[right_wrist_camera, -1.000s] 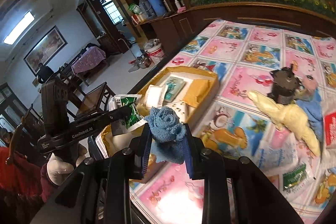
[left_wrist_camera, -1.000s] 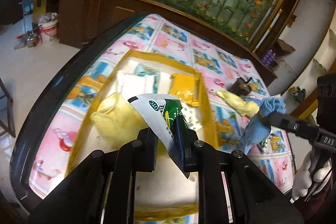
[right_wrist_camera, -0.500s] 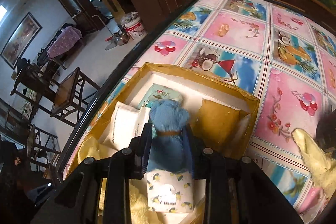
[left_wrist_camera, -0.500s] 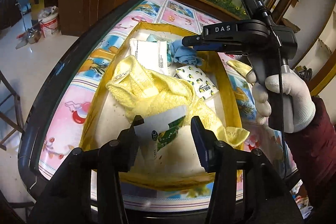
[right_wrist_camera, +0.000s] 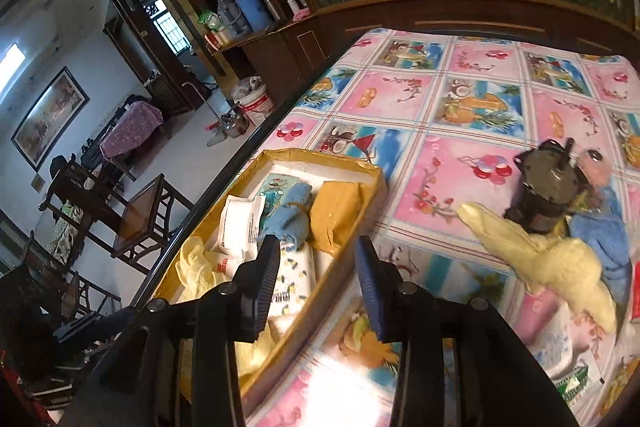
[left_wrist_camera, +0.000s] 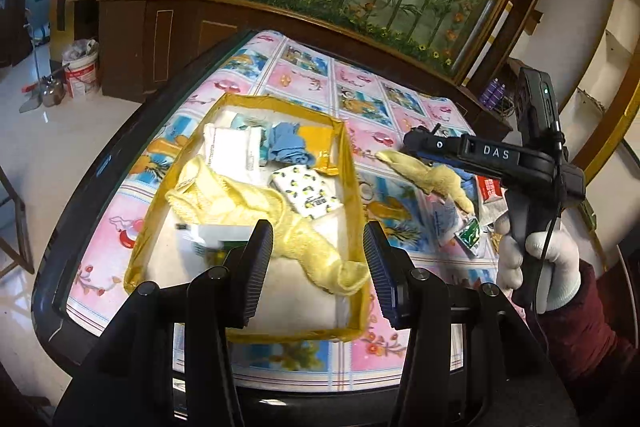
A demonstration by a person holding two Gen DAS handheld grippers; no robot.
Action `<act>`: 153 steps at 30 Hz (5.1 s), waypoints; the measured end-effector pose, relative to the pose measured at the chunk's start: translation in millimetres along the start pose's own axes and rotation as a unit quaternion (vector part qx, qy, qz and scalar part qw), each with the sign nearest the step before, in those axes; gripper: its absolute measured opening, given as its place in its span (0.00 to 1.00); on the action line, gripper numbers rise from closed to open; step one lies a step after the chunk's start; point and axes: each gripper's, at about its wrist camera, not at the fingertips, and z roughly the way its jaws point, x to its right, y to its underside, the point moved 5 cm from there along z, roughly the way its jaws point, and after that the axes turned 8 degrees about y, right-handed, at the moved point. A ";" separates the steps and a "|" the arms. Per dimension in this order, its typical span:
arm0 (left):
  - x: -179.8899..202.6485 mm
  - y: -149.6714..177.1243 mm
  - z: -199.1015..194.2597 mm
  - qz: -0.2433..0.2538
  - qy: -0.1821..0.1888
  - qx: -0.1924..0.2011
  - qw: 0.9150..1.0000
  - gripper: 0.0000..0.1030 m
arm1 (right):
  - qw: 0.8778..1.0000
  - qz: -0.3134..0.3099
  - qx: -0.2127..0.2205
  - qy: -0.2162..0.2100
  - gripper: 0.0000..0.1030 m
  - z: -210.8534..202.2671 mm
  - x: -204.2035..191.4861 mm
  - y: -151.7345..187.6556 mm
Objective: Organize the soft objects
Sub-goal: 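Move both tools back to the pile and lower the left tool onto the white desiccant packet, then grasp the white desiccant packet with the left tool while the right tool grasps the green-label packet, then carry both packets to the box and release them inside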
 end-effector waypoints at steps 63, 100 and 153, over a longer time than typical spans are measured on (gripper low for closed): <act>123.1 1.6 129.2 0.094 0.062 -0.127 0.986 0.52 | 0.954 0.098 0.151 0.242 0.67 -148.3 193.7 64.1; 82.0 10.5 50.8 0.047 0.075 -0.027 0.996 0.26 | 0.981 0.042 -0.061 0.178 0.43 -27.0 125.4 108.3; -130.4 -6.8 -11.0 -0.226 -0.005 0.081 0.971 0.51 | 0.971 -0.171 -0.160 -0.056 0.50 67.0 -151.8 92.0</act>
